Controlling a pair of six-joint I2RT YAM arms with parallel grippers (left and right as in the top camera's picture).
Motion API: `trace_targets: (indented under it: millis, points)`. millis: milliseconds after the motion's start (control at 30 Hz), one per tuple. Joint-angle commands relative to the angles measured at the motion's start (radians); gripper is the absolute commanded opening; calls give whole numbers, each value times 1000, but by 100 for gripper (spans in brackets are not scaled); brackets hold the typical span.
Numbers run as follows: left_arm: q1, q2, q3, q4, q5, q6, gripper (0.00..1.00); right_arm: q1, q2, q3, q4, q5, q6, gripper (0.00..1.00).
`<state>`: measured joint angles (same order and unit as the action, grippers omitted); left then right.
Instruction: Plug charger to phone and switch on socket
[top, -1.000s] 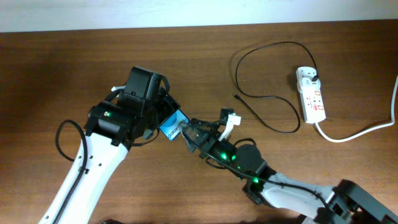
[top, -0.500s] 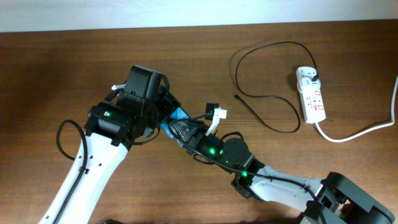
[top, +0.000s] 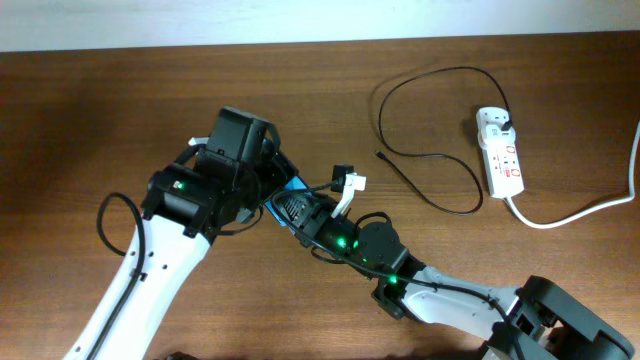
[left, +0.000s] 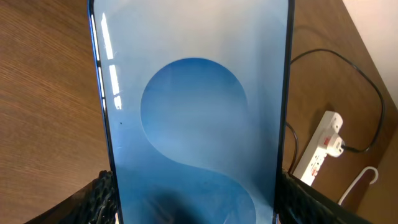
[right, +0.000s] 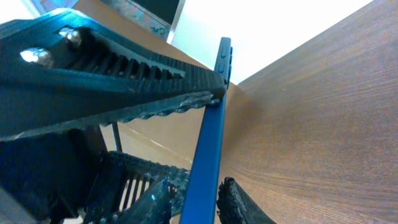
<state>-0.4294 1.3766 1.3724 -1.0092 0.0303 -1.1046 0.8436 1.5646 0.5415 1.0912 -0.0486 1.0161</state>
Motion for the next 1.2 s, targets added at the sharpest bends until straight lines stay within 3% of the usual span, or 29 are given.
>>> trace_targets:
  millis: [0,233,333,467,633,733,800,900,1000,1167]
  points:
    - [-16,-6,21,3,7,-9,46,7,8,18,2,8,-8,20]
    - [-16,-6,21,3,-1,-9,55,7,8,18,22,0,-8,9]
    - [-15,-6,21,3,0,-9,73,7,8,18,77,0,-8,8]
    - [-15,-6,21,3,0,-9,89,7,7,18,109,-58,-3,4]
    - [-15,-6,21,23,-1,-9,100,7,7,18,97,-79,44,4]
    - [4,-22,21,54,0,50,99,-7,7,18,61,-75,116,4]
    - [97,-88,21,27,42,124,99,-59,7,18,44,-75,220,4]
    - [248,-237,21,-20,105,271,99,-119,7,18,-165,-133,687,4]
    - [357,-375,21,-89,100,410,99,-119,7,18,-153,-257,1070,4]
    - [381,-480,21,-242,29,425,99,-119,7,18,165,-371,1070,4]
